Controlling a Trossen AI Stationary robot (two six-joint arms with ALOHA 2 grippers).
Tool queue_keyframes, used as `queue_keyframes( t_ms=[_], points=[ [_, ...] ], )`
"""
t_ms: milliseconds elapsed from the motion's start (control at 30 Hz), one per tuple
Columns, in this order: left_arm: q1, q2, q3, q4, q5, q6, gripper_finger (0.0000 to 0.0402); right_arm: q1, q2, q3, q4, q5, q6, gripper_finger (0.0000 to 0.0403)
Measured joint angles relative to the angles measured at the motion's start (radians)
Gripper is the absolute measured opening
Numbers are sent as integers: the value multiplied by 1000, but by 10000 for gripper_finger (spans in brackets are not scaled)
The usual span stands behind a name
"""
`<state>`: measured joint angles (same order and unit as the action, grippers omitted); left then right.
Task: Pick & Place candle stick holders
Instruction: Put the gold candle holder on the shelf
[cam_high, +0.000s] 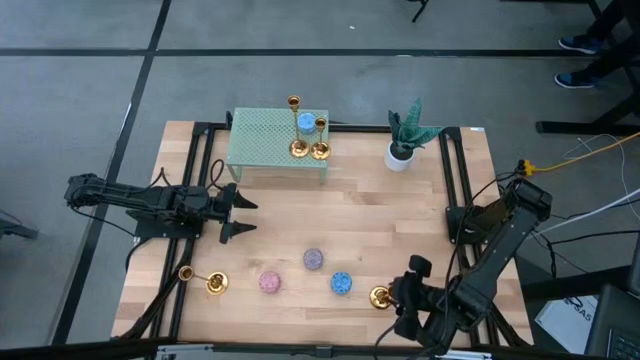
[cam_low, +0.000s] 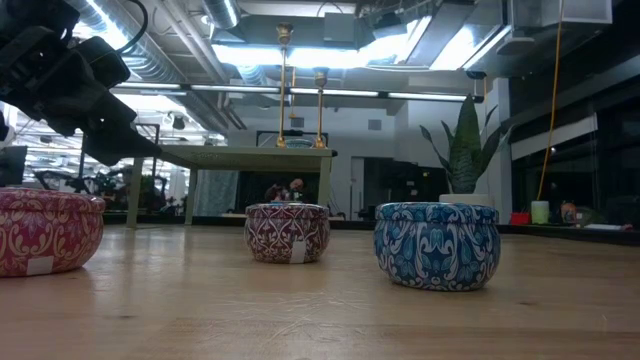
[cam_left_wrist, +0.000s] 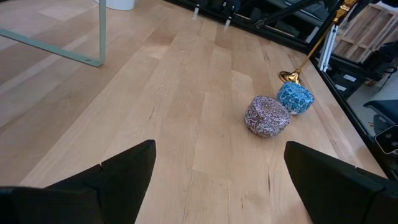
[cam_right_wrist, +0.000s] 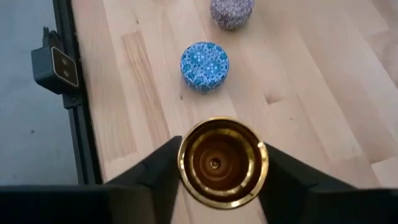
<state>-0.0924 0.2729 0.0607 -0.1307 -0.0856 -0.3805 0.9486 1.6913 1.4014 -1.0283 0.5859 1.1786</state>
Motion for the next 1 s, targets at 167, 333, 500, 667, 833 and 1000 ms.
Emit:
queue_keyframes(
  t_ms=[167, 333, 500, 667, 833, 1000],
  points=[
    [0, 0, 0, 0, 0, 0, 352, 0, 0, 0, 1, -2, 0, 106],
    [0, 0, 0, 0, 0, 0, 354, 0, 0, 0, 1, -2, 0, 99],
    [0, 0, 0, 0, 0, 0, 353, 0, -1, 0, 12, -3, 0, 99],
    [0, 0, 0, 0, 0, 0, 354, -4, -1, 25, 7, -7, -8, 99],
    [0, 0, 0, 0, 0, 0, 353, -23, -2, 90, 5, -6, -82, 99],
    [0, 0, 0, 0, 0, 0, 353, -50, -3, 175, 5, -6, -188, 99]
  ],
)
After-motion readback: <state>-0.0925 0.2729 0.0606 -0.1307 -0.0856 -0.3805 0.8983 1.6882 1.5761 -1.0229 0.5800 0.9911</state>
